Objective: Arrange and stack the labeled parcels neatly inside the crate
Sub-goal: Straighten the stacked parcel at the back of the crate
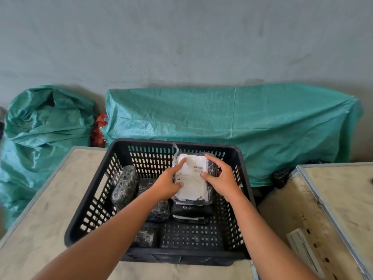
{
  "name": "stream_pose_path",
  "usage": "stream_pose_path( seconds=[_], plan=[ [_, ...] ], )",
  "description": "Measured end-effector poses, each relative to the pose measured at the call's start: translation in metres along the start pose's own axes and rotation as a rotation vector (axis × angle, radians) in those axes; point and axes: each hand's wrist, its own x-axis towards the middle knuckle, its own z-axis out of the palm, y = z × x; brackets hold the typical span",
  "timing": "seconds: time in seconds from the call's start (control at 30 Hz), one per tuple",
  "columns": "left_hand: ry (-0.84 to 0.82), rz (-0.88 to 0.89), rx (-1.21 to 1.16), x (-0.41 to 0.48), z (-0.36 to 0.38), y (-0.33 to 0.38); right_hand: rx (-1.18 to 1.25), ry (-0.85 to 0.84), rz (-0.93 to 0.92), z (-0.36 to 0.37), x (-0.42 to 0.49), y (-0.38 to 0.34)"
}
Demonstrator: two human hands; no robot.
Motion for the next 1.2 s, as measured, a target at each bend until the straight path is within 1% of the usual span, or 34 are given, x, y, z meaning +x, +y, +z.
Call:
stream_pose_path(
  seconds=[0.17, 0.23, 0.27, 0.3, 0.37, 0.43, 0.47, 0.57, 0.73, 0.87, 1.0, 1.1, 1.2],
  plan=[
    [0.059, -0.063, 0.008, 0.01, 0.007, -0.019, -0.066, -0.031, 0.038, 0.019, 0.008, 0.015],
    [0.094, -0.093, 0.004, 0.012, 0.011, -0.024, -0.066, -0.064, 0.096, 0.019, 0.01, 0.025],
    [0.095, -0.094, -0.003, 0.011, 0.012, -0.027, -0.071, -0.11, 0.142, 0.019, 0.009, 0.03],
    [0.072, -0.085, -0.011, 0.01, 0.013, -0.03, -0.077, -0.172, 0.191, 0.018, 0.007, 0.036],
    [-0.044, -0.062, 0.006, 0.007, 0.013, -0.038, -0.065, -0.285, 0.269, 0.018, 0.005, 0.045],
    [-0.162, -0.073, 0.037, 0.004, 0.011, -0.042, -0.048, -0.326, 0.303, 0.02, 0.007, 0.051],
    [-0.187, -0.084, 0.041, 0.005, 0.011, -0.045, -0.053, -0.333, 0.31, 0.021, 0.008, 0.052],
    [-0.196, -0.102, 0.017, 0.01, 0.01, -0.049, -0.052, -0.34, 0.332, 0.021, 0.01, 0.054],
    [-0.2, -0.089, -0.012, 0.013, 0.009, -0.053, -0.039, -0.302, 0.327, 0.023, 0.007, 0.054],
    [-0.144, -0.069, -0.017, 0.014, 0.014, -0.058, -0.083, -0.23, 0.337, 0.03, -0.001, 0.05],
    [-0.106, -0.066, -0.001, 0.013, 0.015, -0.046, -0.178, -0.183, 0.321, 0.036, -0.011, 0.037],
    [-0.118, -0.098, 0.051, 0.01, 0.012, -0.028, -0.31, -0.209, 0.296, 0.034, -0.017, 0.032],
    [-0.071, -0.066, 0.118, 0.004, 0.0, -0.014, -0.383, -0.228, 0.291, 0.031, -0.024, 0.026]
  ],
)
